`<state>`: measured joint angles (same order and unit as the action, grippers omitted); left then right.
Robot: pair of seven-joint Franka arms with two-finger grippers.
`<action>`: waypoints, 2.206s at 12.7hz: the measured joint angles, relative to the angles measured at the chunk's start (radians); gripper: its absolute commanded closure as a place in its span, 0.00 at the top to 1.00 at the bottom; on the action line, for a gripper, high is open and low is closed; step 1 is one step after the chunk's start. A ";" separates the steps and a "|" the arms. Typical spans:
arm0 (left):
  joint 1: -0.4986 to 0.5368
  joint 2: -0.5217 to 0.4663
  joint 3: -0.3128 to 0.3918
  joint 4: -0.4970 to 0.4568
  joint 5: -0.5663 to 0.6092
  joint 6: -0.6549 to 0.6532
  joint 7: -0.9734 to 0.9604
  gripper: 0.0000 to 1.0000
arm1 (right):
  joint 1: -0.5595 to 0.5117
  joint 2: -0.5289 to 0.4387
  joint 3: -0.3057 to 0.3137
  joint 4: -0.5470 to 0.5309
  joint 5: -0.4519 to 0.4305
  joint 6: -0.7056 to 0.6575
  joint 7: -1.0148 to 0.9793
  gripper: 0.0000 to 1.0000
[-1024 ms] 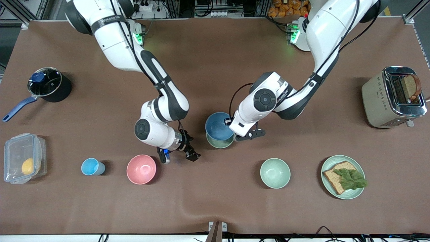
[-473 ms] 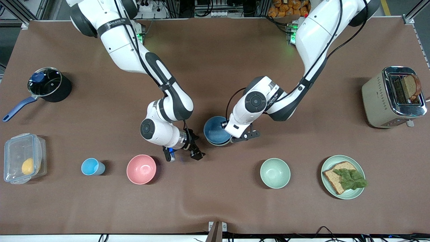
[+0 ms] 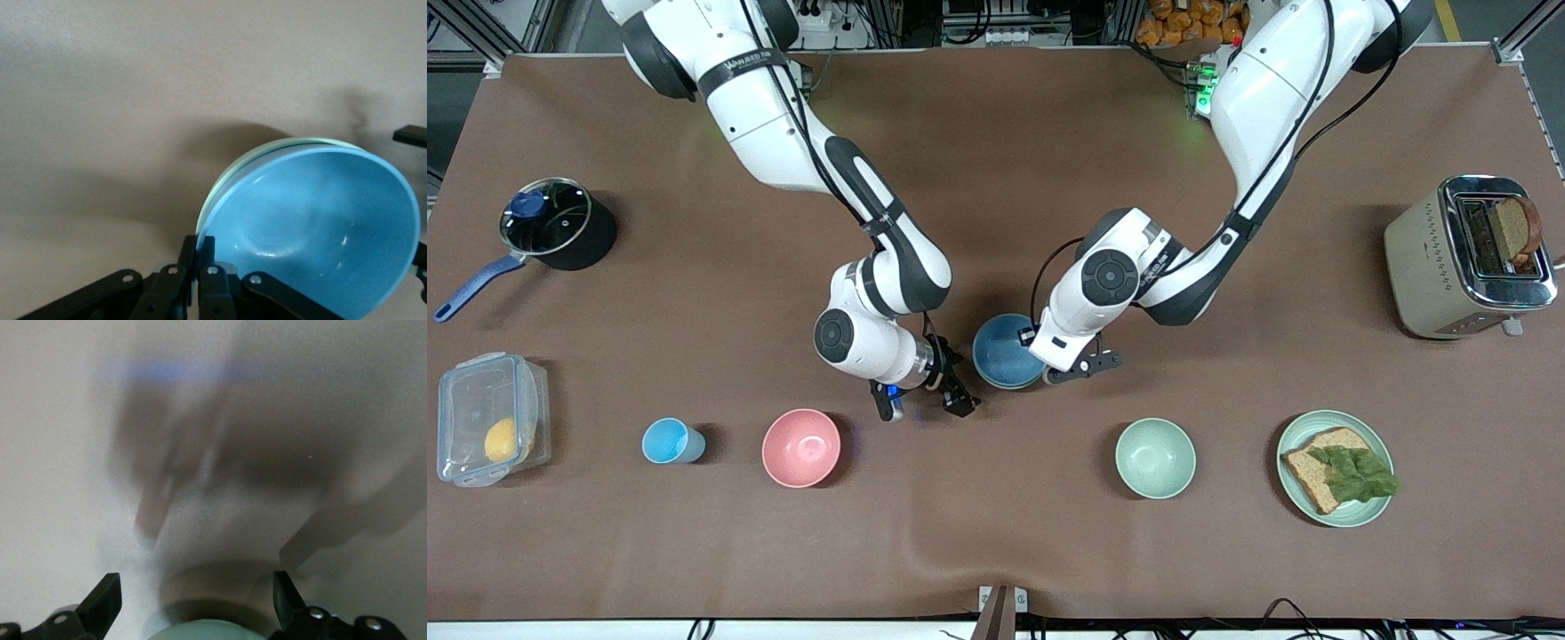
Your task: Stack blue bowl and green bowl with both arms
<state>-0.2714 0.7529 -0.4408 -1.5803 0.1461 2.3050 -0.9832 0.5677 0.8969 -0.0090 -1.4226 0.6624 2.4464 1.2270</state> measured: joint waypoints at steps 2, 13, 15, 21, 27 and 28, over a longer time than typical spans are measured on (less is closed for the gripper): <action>0.000 0.002 0.000 0.004 0.000 0.003 0.000 0.00 | 0.005 0.001 0.000 0.000 0.000 0.016 0.002 1.00; 0.020 -0.051 0.004 0.071 0.002 0.007 0.000 1.00 | 0.009 0.005 0.001 0.000 0.001 0.023 0.004 1.00; 0.064 -0.142 0.005 0.081 0.008 -0.048 0.000 1.00 | 0.009 0.006 0.001 0.002 0.000 0.025 0.002 1.00; 0.260 -0.445 0.008 0.082 0.014 -0.326 0.074 1.00 | -0.040 -0.056 -0.053 0.047 -0.029 -0.161 -0.096 1.00; 0.446 -0.633 0.007 0.075 -0.104 -0.541 0.393 1.00 | -0.370 -0.305 -0.084 0.067 -0.059 -0.709 -0.476 1.00; 0.444 -0.635 0.007 0.070 -0.104 -0.545 0.415 1.00 | -0.409 -0.342 -0.084 0.067 -0.103 -0.770 -0.526 1.00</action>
<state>0.1727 0.1182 -0.4335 -1.5103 0.0417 1.7598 -0.5678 0.1589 0.5554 -0.0932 -1.3556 0.5589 1.6766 0.7014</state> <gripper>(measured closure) 0.000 0.000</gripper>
